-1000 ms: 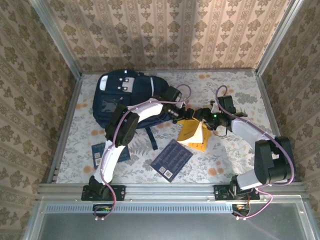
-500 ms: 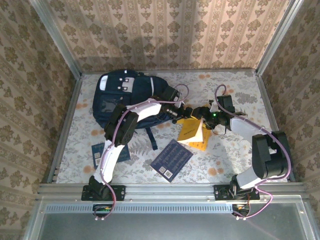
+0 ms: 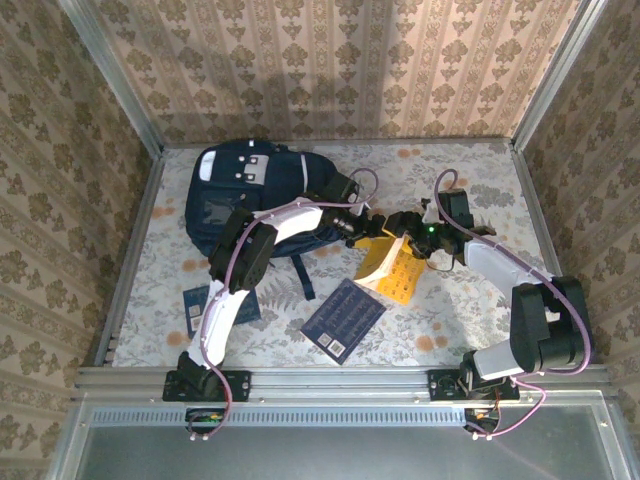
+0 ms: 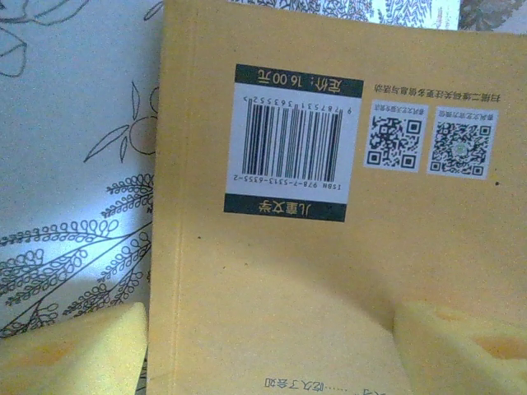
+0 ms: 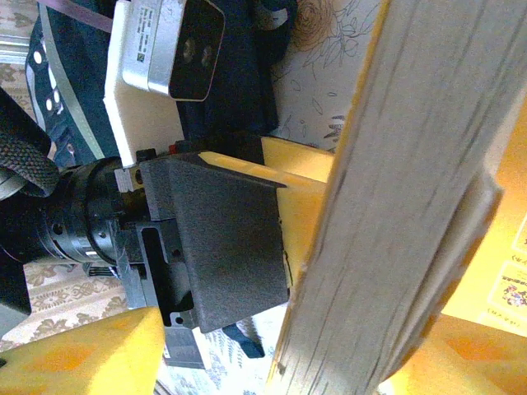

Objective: Pack the student bag

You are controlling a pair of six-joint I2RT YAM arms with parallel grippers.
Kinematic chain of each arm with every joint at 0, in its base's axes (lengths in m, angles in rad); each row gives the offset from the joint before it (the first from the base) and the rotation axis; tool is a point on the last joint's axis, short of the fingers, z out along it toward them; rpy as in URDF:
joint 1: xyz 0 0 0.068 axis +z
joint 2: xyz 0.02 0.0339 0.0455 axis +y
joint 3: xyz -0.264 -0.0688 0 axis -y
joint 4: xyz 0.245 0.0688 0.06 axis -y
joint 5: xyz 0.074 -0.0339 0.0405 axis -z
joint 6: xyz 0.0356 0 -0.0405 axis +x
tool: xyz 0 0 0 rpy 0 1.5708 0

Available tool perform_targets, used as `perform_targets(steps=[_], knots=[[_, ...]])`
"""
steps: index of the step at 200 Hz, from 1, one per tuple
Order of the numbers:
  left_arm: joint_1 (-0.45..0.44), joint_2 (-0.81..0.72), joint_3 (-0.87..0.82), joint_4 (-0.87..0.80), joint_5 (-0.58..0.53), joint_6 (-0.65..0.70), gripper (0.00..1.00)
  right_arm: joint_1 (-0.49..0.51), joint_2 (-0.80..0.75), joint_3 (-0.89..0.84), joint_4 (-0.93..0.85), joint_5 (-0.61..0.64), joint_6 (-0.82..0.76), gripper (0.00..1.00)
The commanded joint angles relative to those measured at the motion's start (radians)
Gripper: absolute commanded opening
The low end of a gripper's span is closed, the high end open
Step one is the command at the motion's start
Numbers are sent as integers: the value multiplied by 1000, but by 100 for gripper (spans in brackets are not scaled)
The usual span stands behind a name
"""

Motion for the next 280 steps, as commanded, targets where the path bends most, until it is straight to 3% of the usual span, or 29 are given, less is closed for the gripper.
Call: perform_targets(steps=[1,26,51,80,114,144,173,197,225,242,263,280], knots=[[-25,-4,-30,-15,7,17,80,20,-33,10,52,-76,13,68],[-20,-10,-36,-11,7,16,80,19,-22,8,6,-63,-9,64],[-10,-26,-49,-4,2,8,80,20,-53,4,-51,-10,-41,47],[17,-81,-61,-1,-17,7,80,16,-110,6,-109,44,-72,36],[61,-177,-53,-35,-42,31,80,6,-125,-11,-109,61,-77,21],[87,-248,-52,-64,-60,49,81,-1,-115,-23,-88,68,-72,15],[98,-300,-67,-88,-86,69,81,-20,-93,-37,-48,58,-56,0],[108,-347,-67,-145,-120,117,83,-43,-118,-19,-27,53,-43,0],[139,-449,-98,-184,-206,178,93,-46,-206,34,14,76,-63,0],[164,-518,-106,-207,-233,210,95,-43,-239,85,53,46,-70,0],[192,-589,-114,-233,-213,243,95,-26,-274,120,181,-40,-47,0],[214,-639,-139,-201,-96,244,94,-2,-289,153,294,-145,-29,0]])
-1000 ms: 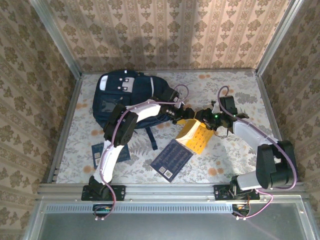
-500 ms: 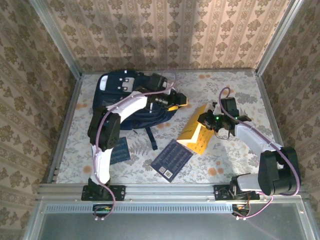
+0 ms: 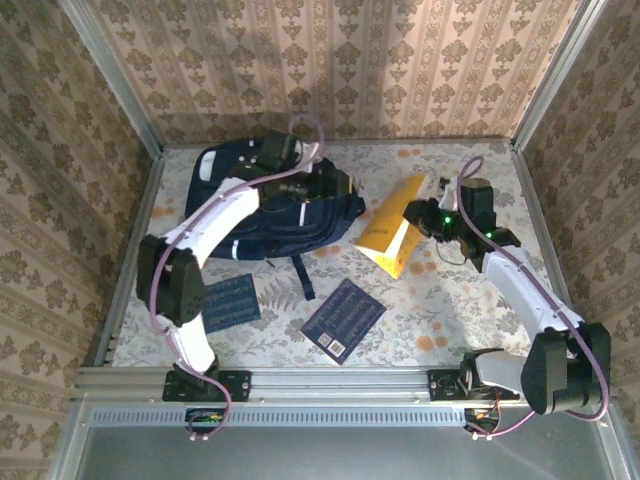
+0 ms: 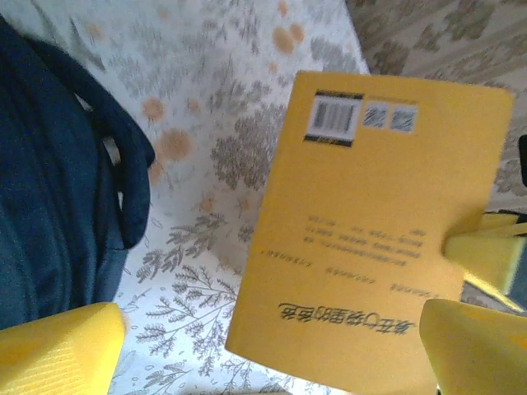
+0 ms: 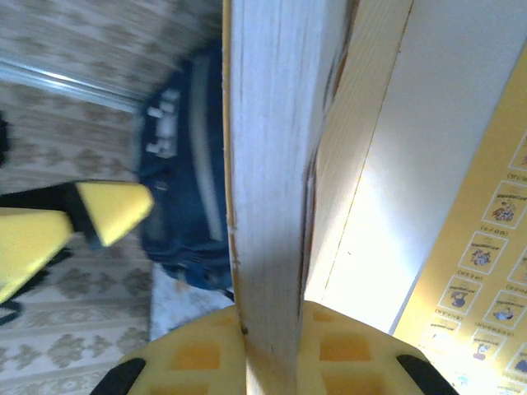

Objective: Pack the student bag

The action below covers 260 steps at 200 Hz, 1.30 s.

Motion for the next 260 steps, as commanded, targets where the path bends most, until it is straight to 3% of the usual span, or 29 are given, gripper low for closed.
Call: perform_targets(steps=[1,34,75,109,139,175,209,244,260], knots=[[26,-92,-30,-1,107,56,94,35,-59,92,271,-185,26,0],[40,-167,-42,-13,260,84,94,102,-79,163,379,-352,20,0],[51,-285,-186,267,460,-101,95,149,-114,196,425,-471,6,0],[51,-352,-304,553,512,-304,94,158,-133,162,493,-483,52,0],[51,-380,-354,675,523,-406,100,158,-134,144,482,-467,66,0],[54,-433,-378,707,484,-436,100,153,-148,113,394,-377,43,0],[52,-452,-411,742,501,-425,100,155,-133,44,485,-381,119,0],[39,-457,-420,746,560,-411,85,154,-149,53,370,-359,45,0],[17,-458,-399,639,562,-321,69,154,-147,72,306,-343,9,0]])
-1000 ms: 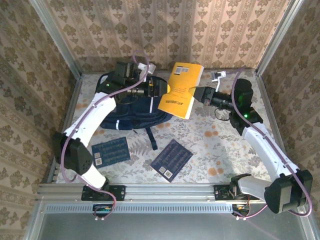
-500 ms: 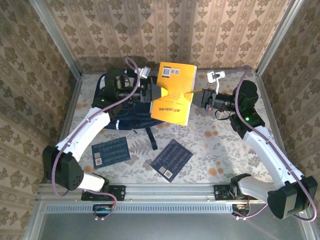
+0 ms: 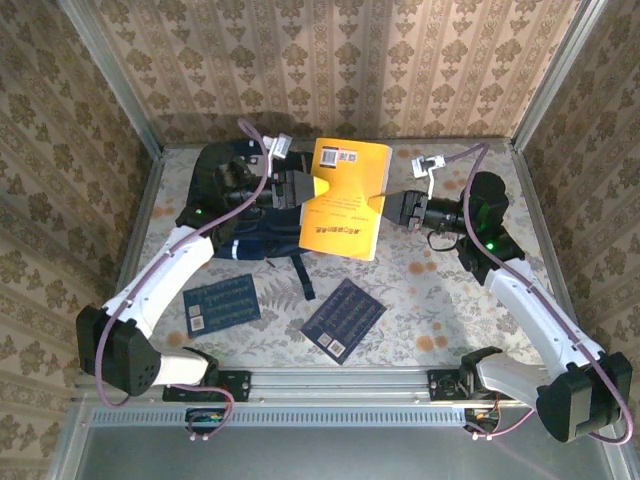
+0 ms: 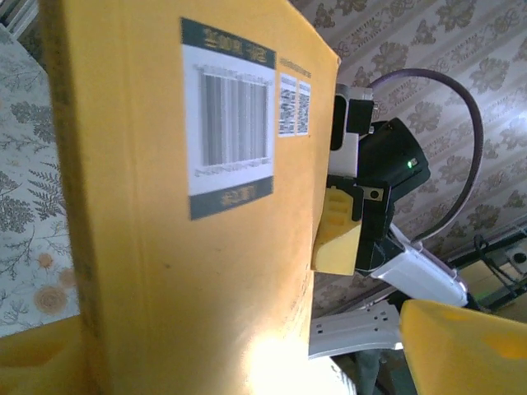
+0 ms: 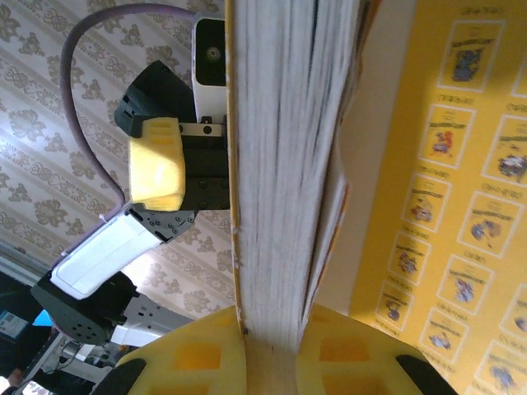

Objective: Pack the student bag

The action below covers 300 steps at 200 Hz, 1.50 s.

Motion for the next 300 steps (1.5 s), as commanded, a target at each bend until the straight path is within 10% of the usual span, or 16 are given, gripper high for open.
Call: perform_targets(steps=[1,60,85,109,160,194,263,300], knots=[[-31,-23,27,-48,70,98,68,1,-24,34,-68,60,-63,0],[-61,-10,81,-253,56,281,22,-1,4,90,-180,101,-109,0],[-60,-9,80,-214,36,267,0,-4,-14,77,-225,193,-122,40],[-61,-20,77,-166,21,252,0,-6,-43,30,-219,302,-94,77],[-63,-38,70,-123,1,229,0,-4,6,-34,-24,215,52,98],[-63,-32,58,-113,-17,217,0,40,60,-64,260,74,196,96],[-63,33,22,-68,-89,129,9,78,57,-83,285,154,261,66],[-64,70,14,-39,-86,75,36,76,52,-91,193,225,249,10]])
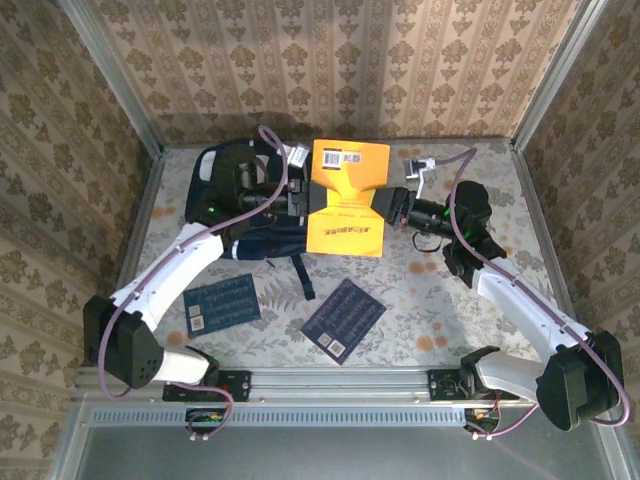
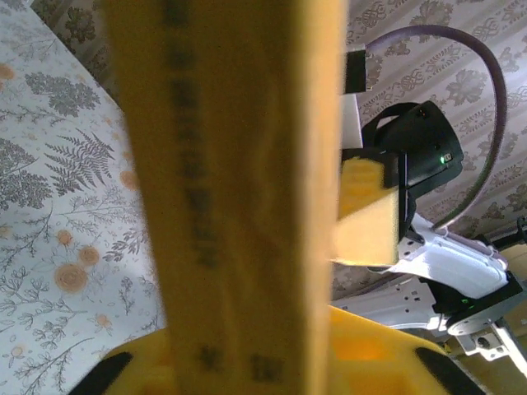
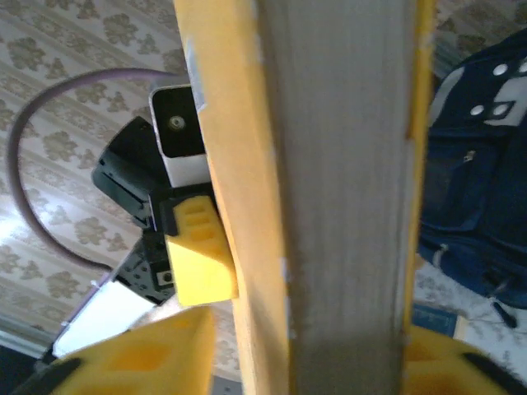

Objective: Pack the student bag

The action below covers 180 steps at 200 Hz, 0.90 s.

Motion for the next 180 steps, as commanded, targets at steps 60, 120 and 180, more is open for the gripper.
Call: perform_targets(steps=[60,120,180], knots=[[40,-25,-52,140,33,-99,60,-65,-17,-7,-45,20,1,3],[17,15,-67,307,118,-172,35,-70,24,25,-27,-96,10,3],[-2,56,-55,424,180,-214,12,-69,41,54,-75,-164,-25,1]])
